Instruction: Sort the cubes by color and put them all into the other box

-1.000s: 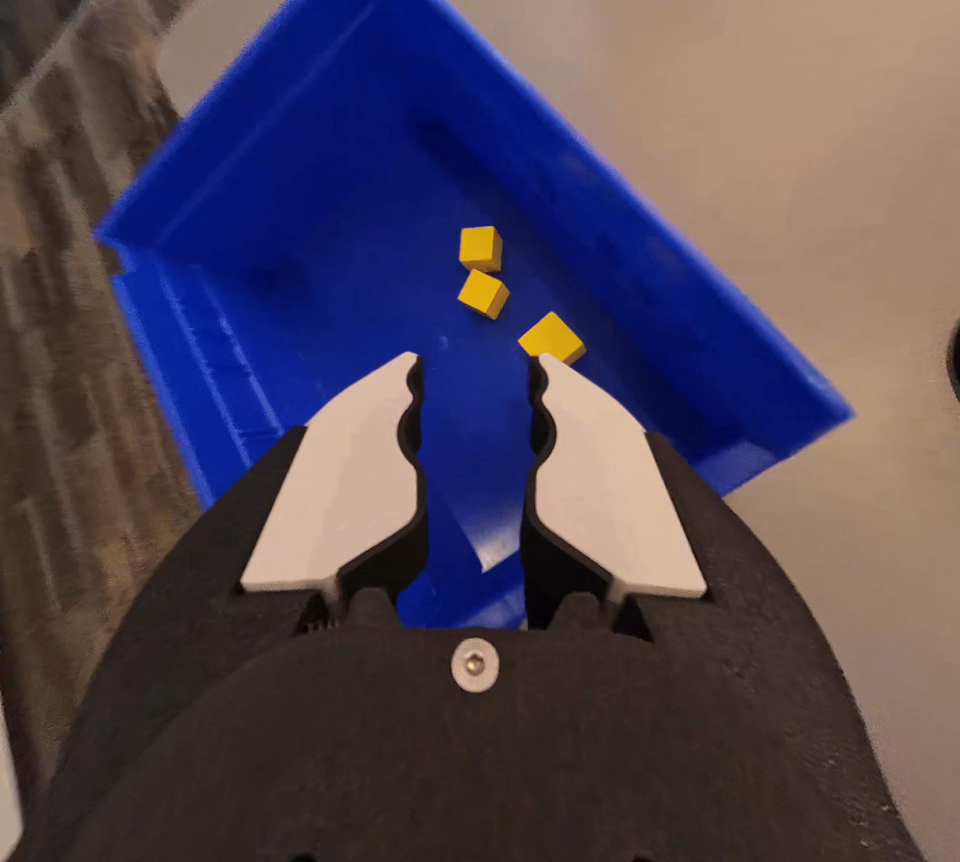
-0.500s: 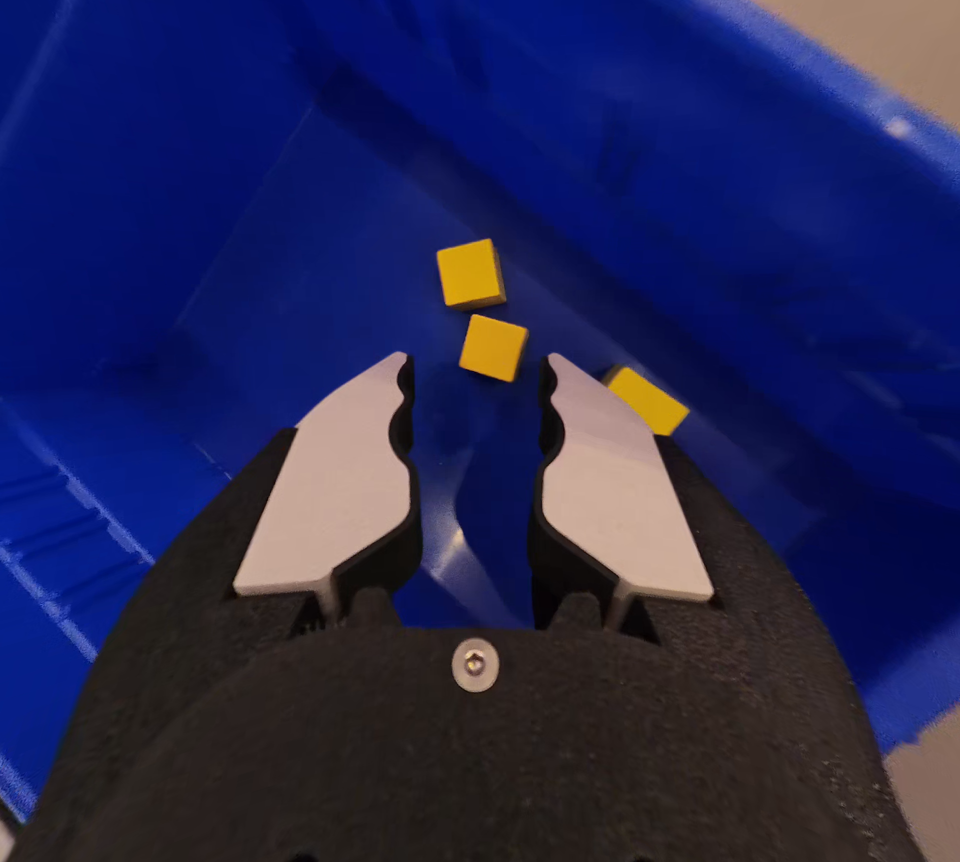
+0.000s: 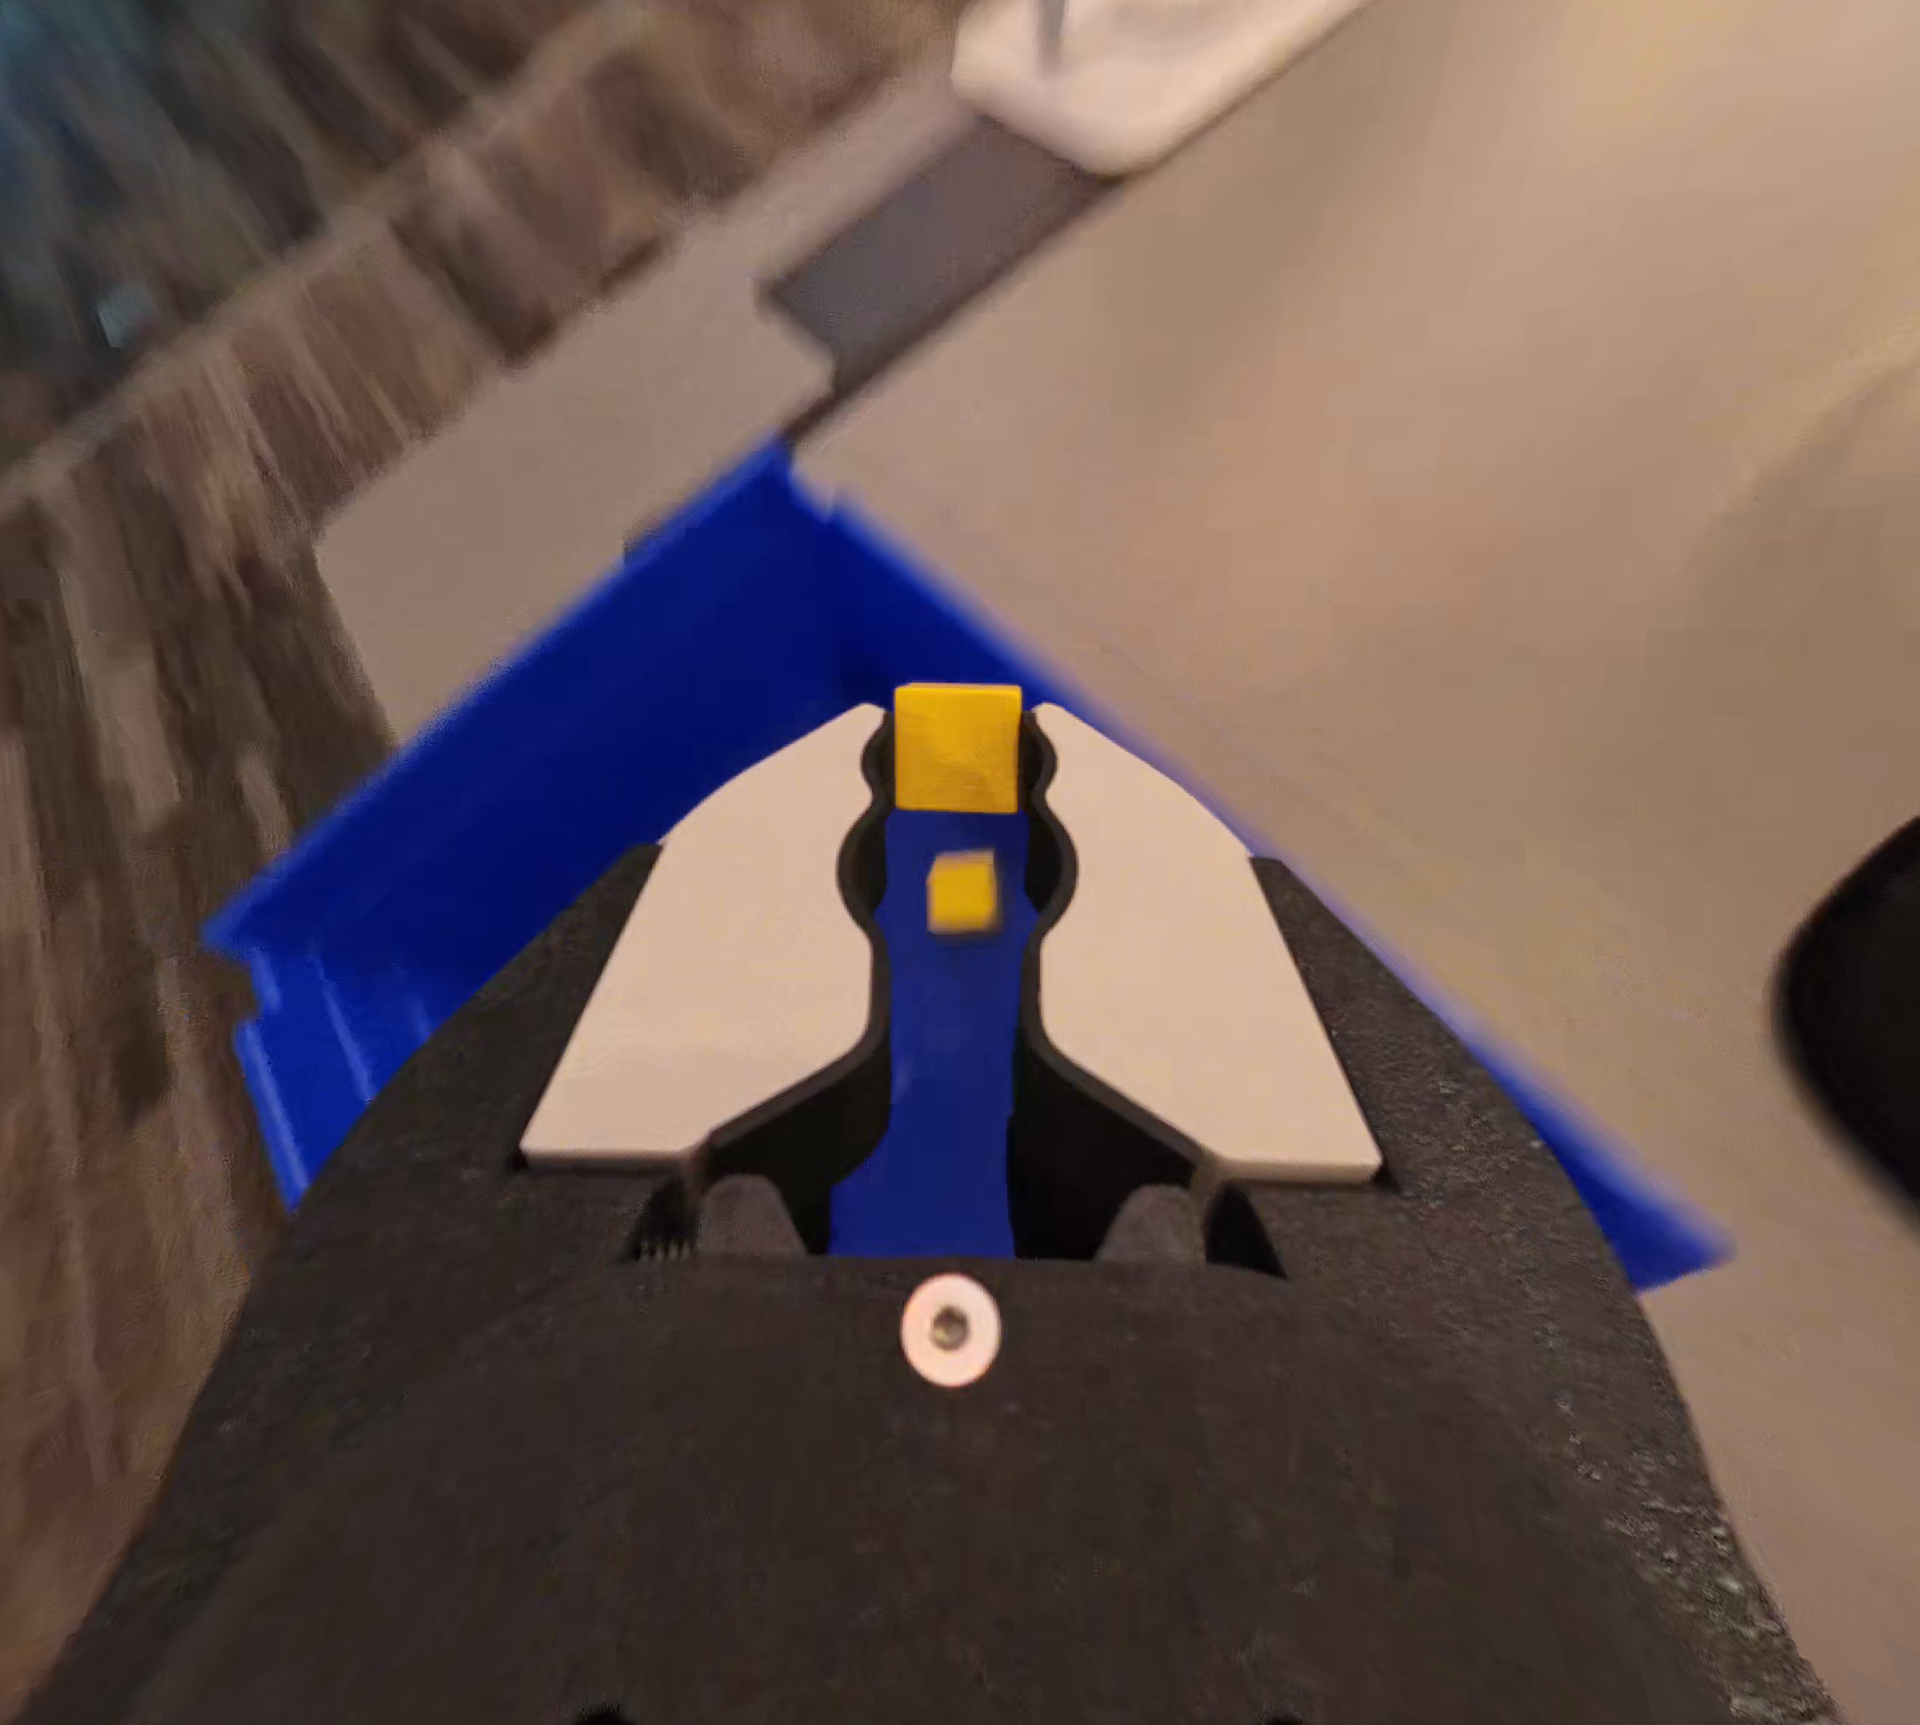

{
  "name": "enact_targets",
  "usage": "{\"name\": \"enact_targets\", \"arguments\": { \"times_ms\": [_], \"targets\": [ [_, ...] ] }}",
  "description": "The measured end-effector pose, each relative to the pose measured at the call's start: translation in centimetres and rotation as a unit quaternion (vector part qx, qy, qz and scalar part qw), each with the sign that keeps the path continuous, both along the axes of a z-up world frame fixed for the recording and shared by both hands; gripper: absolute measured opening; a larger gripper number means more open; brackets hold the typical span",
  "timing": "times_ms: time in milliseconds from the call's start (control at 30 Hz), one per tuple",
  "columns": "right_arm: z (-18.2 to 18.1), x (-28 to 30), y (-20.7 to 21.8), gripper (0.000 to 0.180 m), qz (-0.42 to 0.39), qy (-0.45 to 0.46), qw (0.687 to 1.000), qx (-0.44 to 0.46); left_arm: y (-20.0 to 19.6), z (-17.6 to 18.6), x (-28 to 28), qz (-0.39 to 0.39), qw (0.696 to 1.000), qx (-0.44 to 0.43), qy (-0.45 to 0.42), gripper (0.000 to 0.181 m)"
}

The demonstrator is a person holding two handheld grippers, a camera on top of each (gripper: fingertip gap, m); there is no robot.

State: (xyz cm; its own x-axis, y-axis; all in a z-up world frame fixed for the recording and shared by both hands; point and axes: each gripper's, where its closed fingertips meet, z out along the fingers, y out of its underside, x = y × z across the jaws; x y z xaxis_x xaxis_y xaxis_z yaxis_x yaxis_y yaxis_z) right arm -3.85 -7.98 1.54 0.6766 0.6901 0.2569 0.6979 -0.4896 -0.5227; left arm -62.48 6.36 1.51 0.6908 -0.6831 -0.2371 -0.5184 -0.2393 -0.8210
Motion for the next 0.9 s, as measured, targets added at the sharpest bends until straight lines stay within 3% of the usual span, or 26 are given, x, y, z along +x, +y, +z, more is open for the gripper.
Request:
{"name": "enact_targets", "arguments": {
  "times_ms": [100,167,267,433,767,900],
  "targets": [
    [0.7,-7.3,0.6,0.033,0.058,0.102,0.993,0.007,-2.8,5.9,7.2,-0.046,0.993,0.1,-0.052,0.022],
    [1.9,-11.8,1.7,0.033,0.069,0.155,0.985,0.027,-4.5,8.0,12.5,-0.06,0.984,0.155,-0.063,0.022],
    [4.6,-17.5,3.2,0.036,0.069,0.225,0.97,0.066,-6.4,8.3,20.1,-0.072,0.977,0.191,-0.061,0.022],
    [8.4,-23.6,4.3,0.046,0.074,0.303,0.948,0.053,-7.7,7.5,28.8,-0.097,0.965,0.239,-0.034,0.022],
    [6.4,-25.3,5.2,0.045,0.064,0.346,0.933,-0.076,-8.7,6.8,33.5,-0.137,0.959,0.25,0.012,0.022],
    [5.7,-26.0,5.0,0.023,0.087,0.355,0.926,-0.093,-9.2,5.9,34.3,-0.152,0.959,0.237,0.027,0.022]
  ]
}}
